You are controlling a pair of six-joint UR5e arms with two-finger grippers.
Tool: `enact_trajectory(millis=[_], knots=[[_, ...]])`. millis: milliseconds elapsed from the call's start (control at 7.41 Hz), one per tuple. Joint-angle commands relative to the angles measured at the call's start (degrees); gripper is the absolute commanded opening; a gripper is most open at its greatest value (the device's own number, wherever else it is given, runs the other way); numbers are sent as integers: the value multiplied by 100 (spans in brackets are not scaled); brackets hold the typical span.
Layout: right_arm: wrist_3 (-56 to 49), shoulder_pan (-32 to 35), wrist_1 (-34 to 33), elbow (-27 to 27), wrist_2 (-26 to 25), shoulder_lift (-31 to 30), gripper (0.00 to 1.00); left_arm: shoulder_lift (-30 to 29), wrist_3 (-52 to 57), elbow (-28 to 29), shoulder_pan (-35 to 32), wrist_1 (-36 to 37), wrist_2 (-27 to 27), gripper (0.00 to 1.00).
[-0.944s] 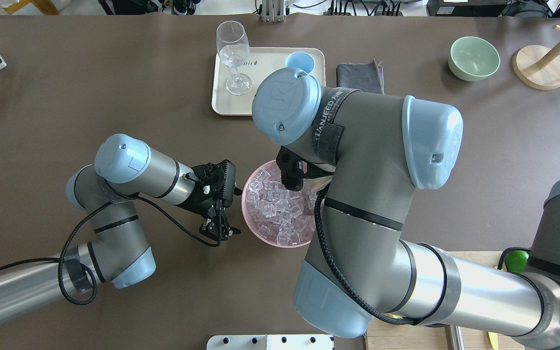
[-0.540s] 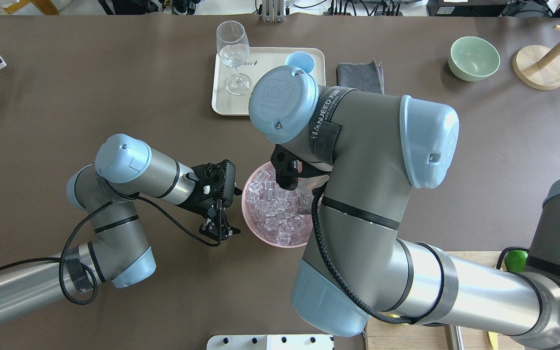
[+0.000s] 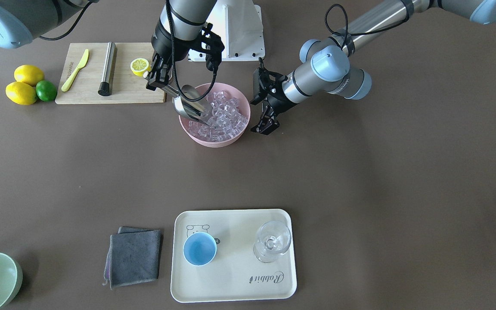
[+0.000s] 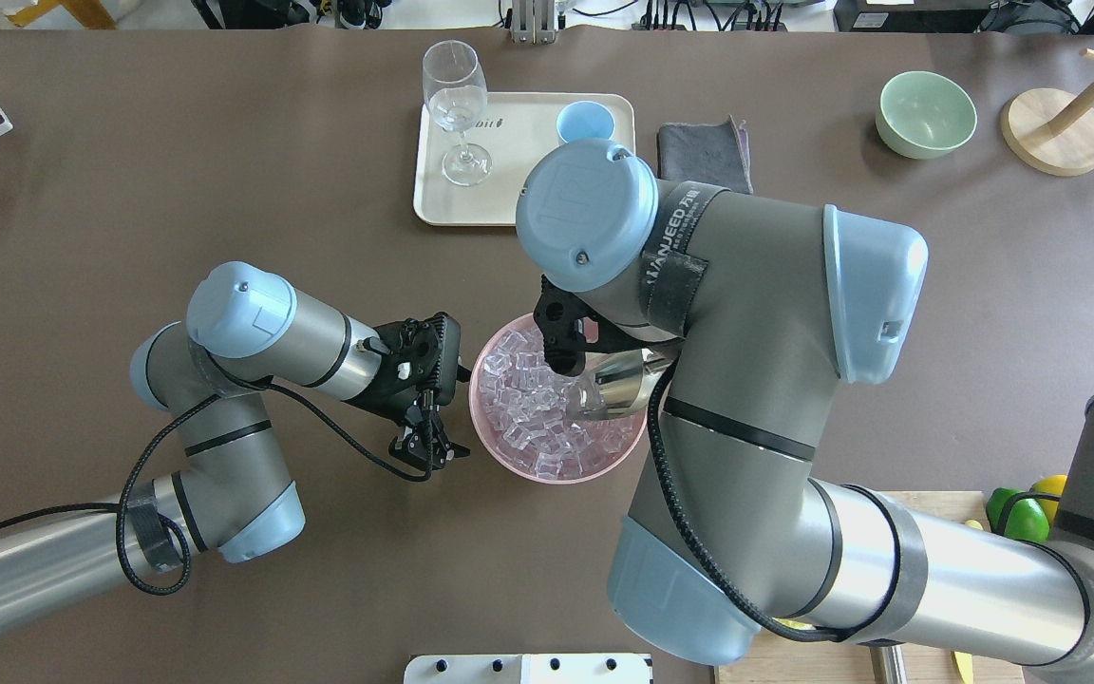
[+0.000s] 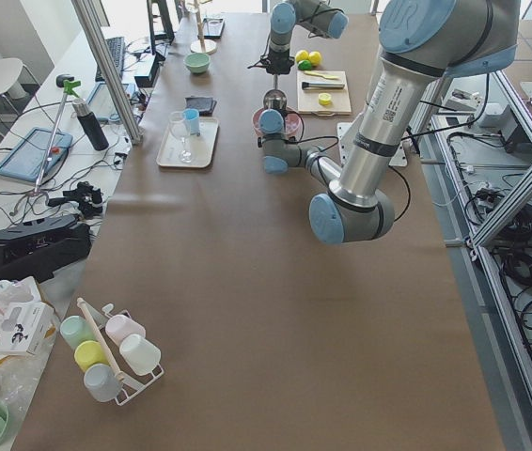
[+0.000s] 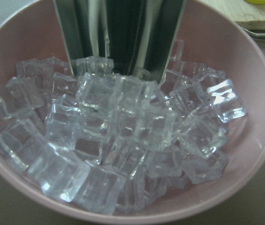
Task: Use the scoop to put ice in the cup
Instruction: 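Drag the scoop through the ice to fill it with the right gripper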
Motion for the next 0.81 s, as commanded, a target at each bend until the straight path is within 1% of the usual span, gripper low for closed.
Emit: enact_trajectory(millis=[0, 135, 405, 675], knots=[[-13, 0, 545, 255, 23, -432, 0, 0, 0, 4, 9, 0, 0, 98], [-4, 0, 702, 351, 171, -528, 0, 0, 0, 4, 9, 9, 0, 98], [5, 0, 1333, 483, 181, -984, 0, 0, 0, 4, 9, 9, 0, 98], [5, 0, 1677, 598, 190, -1257, 0, -18, 0, 4, 9, 0, 0, 98]])
